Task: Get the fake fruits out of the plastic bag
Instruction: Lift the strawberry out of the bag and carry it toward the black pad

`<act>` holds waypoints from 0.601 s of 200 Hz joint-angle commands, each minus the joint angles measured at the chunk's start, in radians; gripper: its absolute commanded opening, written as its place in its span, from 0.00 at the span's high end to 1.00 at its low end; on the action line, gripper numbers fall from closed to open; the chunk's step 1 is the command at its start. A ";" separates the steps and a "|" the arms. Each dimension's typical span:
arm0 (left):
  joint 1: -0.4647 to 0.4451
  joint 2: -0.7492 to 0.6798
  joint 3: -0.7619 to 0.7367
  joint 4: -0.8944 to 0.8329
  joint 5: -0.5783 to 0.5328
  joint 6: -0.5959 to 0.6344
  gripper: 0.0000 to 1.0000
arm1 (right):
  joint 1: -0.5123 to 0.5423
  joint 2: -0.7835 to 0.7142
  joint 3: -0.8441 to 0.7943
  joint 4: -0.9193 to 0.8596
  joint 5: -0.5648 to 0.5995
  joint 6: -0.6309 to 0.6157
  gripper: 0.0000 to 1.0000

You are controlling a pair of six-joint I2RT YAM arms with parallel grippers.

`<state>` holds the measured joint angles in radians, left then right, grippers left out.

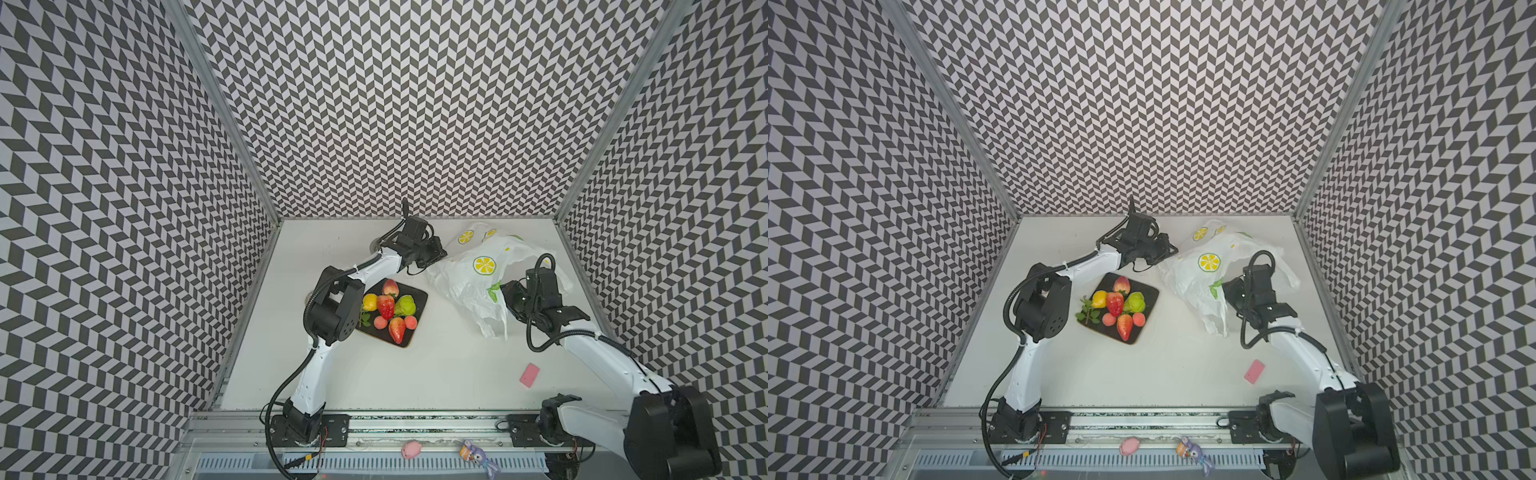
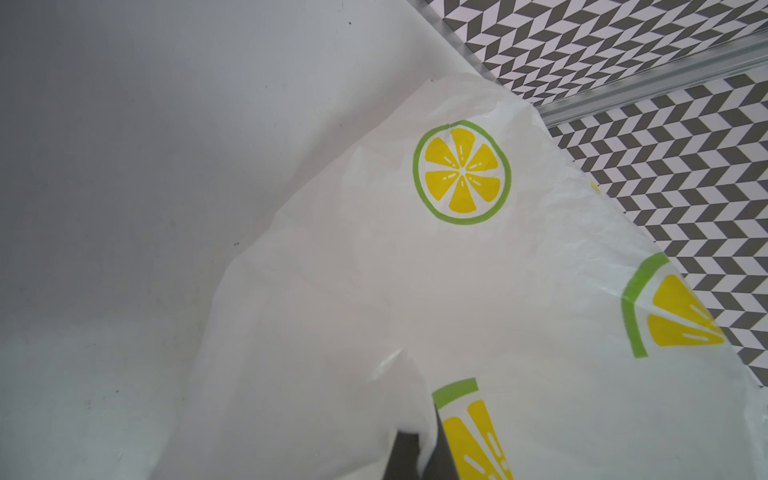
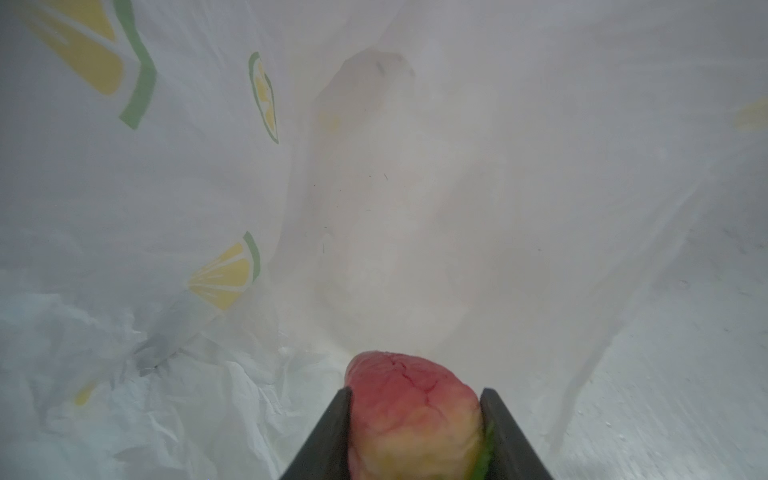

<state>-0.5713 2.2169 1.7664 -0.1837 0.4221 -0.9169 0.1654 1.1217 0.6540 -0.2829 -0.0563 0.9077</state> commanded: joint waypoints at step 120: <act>0.001 0.009 0.050 0.099 -0.040 -0.023 0.36 | -0.019 -0.498 0.251 -0.676 0.417 0.024 0.69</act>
<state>-0.5705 2.2883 1.8416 -0.1246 0.4000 -0.9443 0.1520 0.6575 0.8013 -0.8314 0.2718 0.9543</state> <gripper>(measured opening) 0.582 0.426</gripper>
